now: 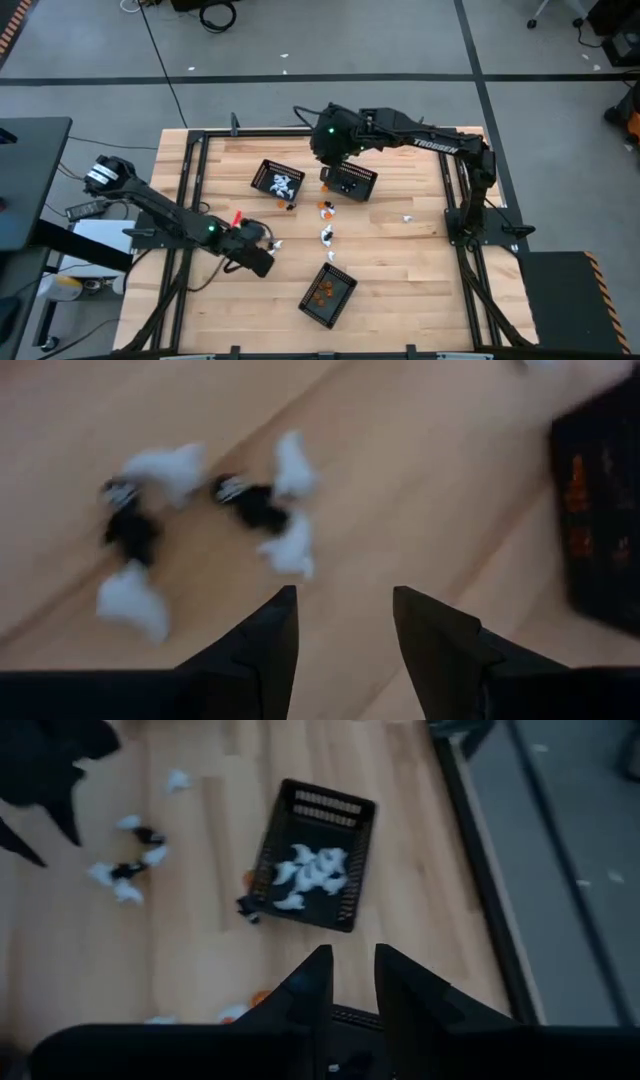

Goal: Sort Halloween decoration
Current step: Put the white ghost toy into the top left black basket

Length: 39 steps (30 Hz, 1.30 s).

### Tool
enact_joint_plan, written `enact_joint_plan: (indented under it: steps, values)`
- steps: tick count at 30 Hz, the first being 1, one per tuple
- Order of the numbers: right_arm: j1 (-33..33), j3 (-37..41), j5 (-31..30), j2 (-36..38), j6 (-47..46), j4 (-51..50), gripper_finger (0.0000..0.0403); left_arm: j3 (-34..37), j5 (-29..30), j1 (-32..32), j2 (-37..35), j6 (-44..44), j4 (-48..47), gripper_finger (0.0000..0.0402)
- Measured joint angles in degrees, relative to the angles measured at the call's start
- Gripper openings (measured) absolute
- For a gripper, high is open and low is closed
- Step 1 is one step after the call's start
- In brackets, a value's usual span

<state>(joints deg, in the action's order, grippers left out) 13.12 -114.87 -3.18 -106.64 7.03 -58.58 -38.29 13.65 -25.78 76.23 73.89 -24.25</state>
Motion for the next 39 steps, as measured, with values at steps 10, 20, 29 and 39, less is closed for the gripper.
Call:
enact_joint_plan:
  steps: [10, 20, 29, 39]
  values:
    - [4.6, 3.9, 10.9, 0.0, -0.6, 0.3, 0.0083, -9.3, 6.6, 0.2, 15.7, -27.2, -3.7, 0.0173]
    - [1.2, 4.3, 10.9, 0.0, -0.9, 0.9, 0.0083, -9.8, 7.5, 0.5, 18.1, -25.2, -5.6, 0.0173]
    - [-0.7, 4.3, 10.9, 0.0, -2.3, 3.9, 0.0083, -8.8, 5.9, 0.5, 18.0, -22.1, -8.6, 0.0152]
    - [-0.7, 4.3, 11.8, 0.0, -3.0, 4.1, 0.0083, -8.7, 3.4, 0.4, 18.0, -22.4, -8.9, 0.0081]
